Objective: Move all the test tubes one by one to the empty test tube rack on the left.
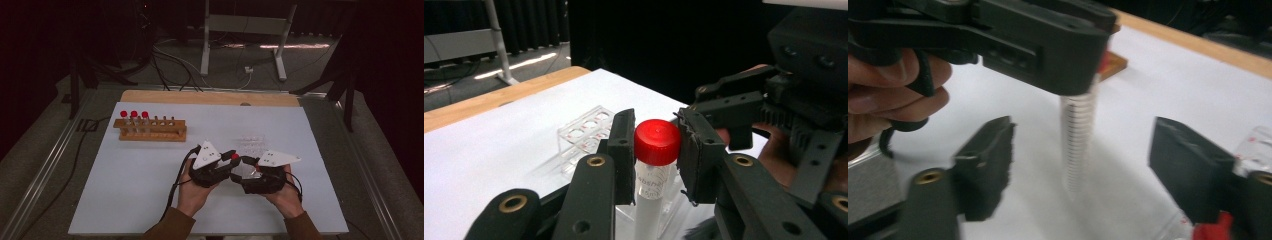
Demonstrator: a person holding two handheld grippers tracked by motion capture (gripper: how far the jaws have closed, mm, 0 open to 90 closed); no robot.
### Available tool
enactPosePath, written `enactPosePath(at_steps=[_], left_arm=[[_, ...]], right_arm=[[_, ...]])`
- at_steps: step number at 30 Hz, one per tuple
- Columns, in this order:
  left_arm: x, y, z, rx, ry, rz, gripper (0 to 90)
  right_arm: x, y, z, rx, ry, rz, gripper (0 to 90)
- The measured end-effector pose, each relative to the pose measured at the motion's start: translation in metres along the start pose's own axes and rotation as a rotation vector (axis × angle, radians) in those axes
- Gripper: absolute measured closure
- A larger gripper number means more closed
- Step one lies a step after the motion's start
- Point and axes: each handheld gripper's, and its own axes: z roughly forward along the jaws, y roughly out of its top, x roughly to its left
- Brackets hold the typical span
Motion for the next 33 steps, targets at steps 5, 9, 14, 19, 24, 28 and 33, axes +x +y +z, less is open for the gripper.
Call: enactPosePath(at_steps=[5, 9, 14, 19, 24, 28, 33], left_arm=[[0.006, 0.001, -0.006, -0.008, 0.021, -0.008, 71.3], [0.012, 0.002, -0.011, -0.013, 0.038, -0.018, 71.3], [0.018, 0.003, -0.017, -0.026, 0.057, -0.030, 71.3], [0.026, 0.005, -0.024, -0.039, 0.077, -0.042, 71.3], [0.035, 0.006, -0.031, -0.042, 0.103, -0.048, 71.4], [0.042, 0.008, -0.037, -0.048, 0.128, -0.054, 71.3], [0.052, 0.009, -0.045, -0.052, 0.158, -0.060, 71.3]], right_arm=[[-0.003, 0.001, -0.006, -0.042, -0.038, 0.007, 8.9], [-0.008, 0.001, -0.011, -0.077, -0.062, 0.025, 2.3], [-0.013, 0.001, -0.017, -0.104, -0.084, 0.037, 0.0], [-0.018, 0.001, -0.023, -0.116, -0.114, 0.043, 0.0], [-0.022, 0.000, -0.027, -0.125, -0.134, 0.051, 0.0], [-0.025, 0.000, -0.030, -0.134, -0.148, 0.056, 0.0], [-0.028, -0.001, -0.033, -0.142, -0.161, 0.067, 0.0]])
